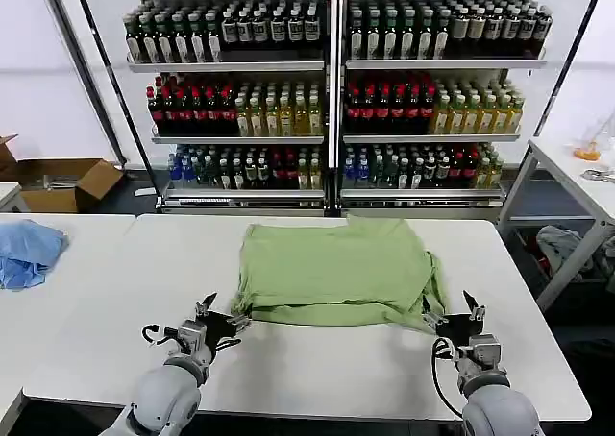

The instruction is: Fold and organize the clothes.

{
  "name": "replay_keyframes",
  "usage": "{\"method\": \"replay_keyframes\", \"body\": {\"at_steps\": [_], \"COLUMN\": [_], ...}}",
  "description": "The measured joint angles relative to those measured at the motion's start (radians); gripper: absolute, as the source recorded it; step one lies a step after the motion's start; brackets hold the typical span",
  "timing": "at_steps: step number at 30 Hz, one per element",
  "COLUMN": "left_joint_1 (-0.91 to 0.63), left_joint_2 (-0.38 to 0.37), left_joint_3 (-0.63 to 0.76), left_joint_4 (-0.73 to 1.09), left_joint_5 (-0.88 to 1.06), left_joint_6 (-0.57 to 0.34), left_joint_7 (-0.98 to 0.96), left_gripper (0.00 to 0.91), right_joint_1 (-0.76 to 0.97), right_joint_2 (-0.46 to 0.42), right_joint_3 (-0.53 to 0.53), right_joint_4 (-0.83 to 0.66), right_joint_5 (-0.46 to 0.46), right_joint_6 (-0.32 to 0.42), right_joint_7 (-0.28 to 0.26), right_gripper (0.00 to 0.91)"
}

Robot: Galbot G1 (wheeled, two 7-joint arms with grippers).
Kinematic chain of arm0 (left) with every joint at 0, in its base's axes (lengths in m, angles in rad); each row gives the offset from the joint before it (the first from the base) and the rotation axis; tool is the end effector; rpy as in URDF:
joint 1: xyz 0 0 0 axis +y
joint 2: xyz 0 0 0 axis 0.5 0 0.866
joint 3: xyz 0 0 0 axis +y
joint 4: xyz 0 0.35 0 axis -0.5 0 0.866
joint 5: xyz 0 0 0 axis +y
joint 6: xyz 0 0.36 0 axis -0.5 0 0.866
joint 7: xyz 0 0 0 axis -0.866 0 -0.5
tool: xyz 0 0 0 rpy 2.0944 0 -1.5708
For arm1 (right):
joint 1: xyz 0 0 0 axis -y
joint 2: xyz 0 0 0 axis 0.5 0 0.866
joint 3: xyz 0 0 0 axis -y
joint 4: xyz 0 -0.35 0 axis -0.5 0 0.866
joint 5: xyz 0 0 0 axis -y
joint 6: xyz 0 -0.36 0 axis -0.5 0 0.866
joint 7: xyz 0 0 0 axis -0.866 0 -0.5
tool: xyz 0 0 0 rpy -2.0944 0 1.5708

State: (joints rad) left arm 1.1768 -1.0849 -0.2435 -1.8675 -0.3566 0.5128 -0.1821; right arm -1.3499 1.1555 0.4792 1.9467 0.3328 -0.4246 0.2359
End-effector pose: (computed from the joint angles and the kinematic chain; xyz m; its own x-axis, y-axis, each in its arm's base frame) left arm 0.2944 0.0301 -0.3014 -0.8811 0.1229 0.4566 0.2126 0.9655 0.1503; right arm 0.2581 -0.0743 -0.2957 -0.9278 0.0816 0.3642 0.0333 0.9900 -0.1369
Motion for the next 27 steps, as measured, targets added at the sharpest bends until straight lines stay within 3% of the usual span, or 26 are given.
{"method": "replay_keyframes", "body": {"at_steps": [1, 2, 3, 4, 10, 27], "left_joint_1": [-0.001, -0.003, -0.005, -0.006, -0.004, 0.003], "left_joint_2": [-0.001, -0.002, -0.003, -0.003, -0.001, 0.019], "left_joint_3": [0.002, 0.004, 0.004, 0.004, 0.008, -0.007], "left_joint_4": [0.003, 0.006, 0.010, 0.013, 0.029, 0.028], "left_joint_5": [-0.003, -0.006, -0.008, -0.011, -0.028, -0.072], "left_joint_6": [0.002, 0.004, 0.006, 0.007, 0.017, 0.031], "left_joint_7": [-0.002, -0.004, -0.006, -0.007, -0.002, 0.039], "left_gripper": [0.363, 0.191, 0.141, 0.091, 0.040, 0.040], "right_joint_1": [0.000, 0.001, 0.002, 0.003, 0.000, -0.014], "right_joint_2": [0.000, 0.000, 0.000, 0.000, 0.002, -0.023], "right_joint_3": [0.000, -0.001, -0.003, -0.005, -0.020, -0.010], "right_joint_4": [-0.005, -0.010, -0.015, -0.020, -0.040, -0.021], "right_joint_5": [0.006, 0.012, 0.019, 0.027, 0.067, 0.125], "right_joint_6": [-0.003, -0.007, -0.011, -0.015, -0.032, -0.062], "right_joint_7": [-0.001, -0.001, -0.001, -0.001, -0.002, -0.020], "right_gripper": [0.645, 0.272, 0.272, 0.000, 0.000, 0.000]}}
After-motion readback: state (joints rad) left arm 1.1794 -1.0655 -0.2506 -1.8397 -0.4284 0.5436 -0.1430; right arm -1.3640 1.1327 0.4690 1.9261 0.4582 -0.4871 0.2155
